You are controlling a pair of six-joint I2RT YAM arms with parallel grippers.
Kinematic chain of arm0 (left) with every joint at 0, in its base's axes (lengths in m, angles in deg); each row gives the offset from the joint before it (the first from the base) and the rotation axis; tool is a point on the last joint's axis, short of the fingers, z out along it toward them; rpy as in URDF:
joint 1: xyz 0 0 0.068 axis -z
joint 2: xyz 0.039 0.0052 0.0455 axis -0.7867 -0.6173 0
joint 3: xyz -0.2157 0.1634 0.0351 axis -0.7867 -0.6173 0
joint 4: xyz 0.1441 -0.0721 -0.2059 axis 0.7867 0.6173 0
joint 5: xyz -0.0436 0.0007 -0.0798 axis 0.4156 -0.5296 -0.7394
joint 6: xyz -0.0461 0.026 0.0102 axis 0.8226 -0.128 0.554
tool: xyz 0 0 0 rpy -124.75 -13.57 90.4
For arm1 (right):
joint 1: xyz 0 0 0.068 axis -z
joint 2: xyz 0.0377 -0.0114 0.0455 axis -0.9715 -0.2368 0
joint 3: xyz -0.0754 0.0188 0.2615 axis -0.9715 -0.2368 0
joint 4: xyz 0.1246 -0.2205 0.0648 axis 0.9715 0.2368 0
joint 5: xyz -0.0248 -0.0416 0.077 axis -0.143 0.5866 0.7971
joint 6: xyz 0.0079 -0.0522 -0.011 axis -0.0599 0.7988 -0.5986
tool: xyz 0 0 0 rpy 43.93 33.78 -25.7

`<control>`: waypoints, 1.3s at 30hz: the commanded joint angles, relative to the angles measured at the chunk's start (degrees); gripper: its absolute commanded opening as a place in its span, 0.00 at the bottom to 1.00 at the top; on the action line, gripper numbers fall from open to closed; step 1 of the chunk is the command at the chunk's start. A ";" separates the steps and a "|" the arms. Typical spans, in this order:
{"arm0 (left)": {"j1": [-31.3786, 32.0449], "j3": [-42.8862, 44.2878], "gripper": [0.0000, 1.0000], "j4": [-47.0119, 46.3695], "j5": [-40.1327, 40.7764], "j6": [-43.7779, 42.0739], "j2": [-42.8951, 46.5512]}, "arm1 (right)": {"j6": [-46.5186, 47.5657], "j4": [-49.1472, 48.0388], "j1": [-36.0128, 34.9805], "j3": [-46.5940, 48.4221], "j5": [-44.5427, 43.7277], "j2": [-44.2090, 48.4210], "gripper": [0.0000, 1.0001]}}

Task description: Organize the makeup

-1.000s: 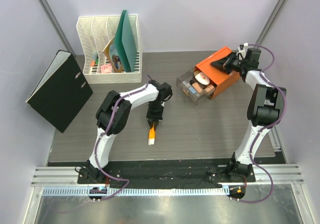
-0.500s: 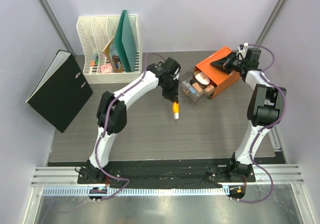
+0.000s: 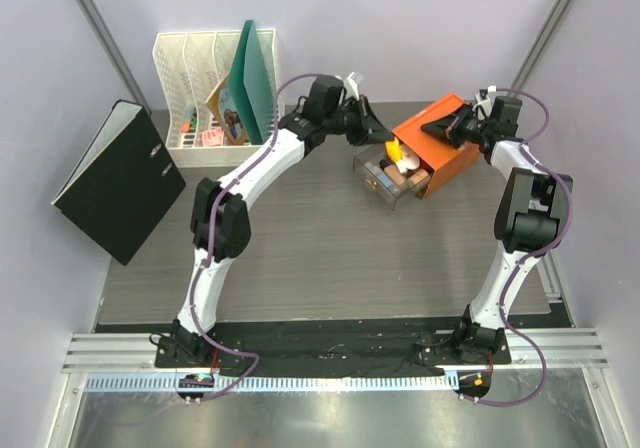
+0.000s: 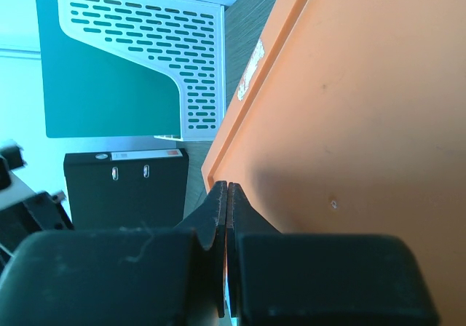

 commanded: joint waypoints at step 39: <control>-2.26 -22.66 0.00 -1.35 5.90 -4.86 16.09 | 8.91 15.84 1.94 -9.02 -10.82 -10.48 0.01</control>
